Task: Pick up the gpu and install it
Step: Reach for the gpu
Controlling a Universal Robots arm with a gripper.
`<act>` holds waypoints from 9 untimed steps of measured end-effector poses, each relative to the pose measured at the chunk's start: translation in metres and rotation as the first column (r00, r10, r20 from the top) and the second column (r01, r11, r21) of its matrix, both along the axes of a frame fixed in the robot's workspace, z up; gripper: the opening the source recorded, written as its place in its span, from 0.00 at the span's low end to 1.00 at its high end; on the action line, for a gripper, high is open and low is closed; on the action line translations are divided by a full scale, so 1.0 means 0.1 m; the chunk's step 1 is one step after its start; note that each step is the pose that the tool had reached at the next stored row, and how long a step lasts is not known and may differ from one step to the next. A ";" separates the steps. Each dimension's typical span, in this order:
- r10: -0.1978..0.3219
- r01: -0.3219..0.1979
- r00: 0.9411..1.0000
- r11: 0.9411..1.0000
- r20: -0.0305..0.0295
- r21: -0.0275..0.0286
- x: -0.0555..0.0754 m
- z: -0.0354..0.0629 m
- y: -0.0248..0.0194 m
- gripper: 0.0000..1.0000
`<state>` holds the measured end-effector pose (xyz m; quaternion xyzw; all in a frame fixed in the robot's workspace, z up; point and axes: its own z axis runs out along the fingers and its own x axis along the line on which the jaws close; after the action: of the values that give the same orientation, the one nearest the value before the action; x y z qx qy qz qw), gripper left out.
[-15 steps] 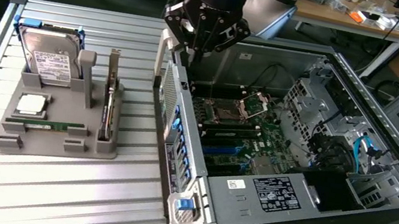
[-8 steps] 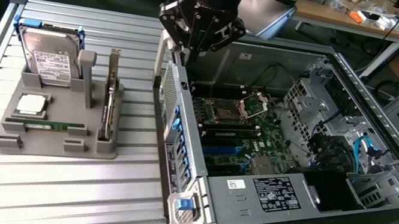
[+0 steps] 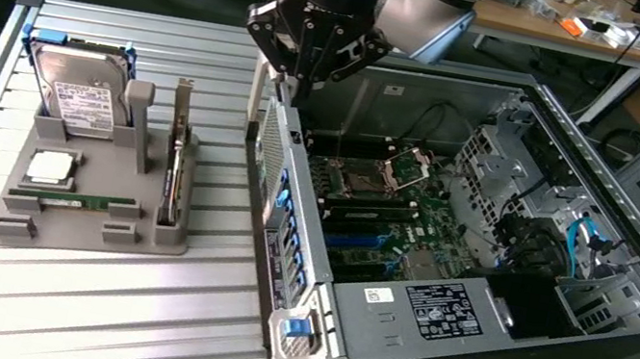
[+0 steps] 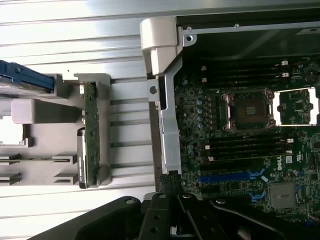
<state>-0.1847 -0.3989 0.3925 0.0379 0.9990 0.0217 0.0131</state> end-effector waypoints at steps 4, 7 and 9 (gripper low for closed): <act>0.000 0.000 1.000 1.000 0.000 0.000 -0.03 0.000 0.000 0.11; 0.000 0.000 1.000 1.000 0.000 0.000 -0.05 0.000 0.000 0.11; 0.000 0.000 1.000 1.000 0.000 0.000 -0.07 0.000 0.000 0.11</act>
<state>-0.1917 -0.3989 0.3924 0.0379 0.9990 0.0217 0.0131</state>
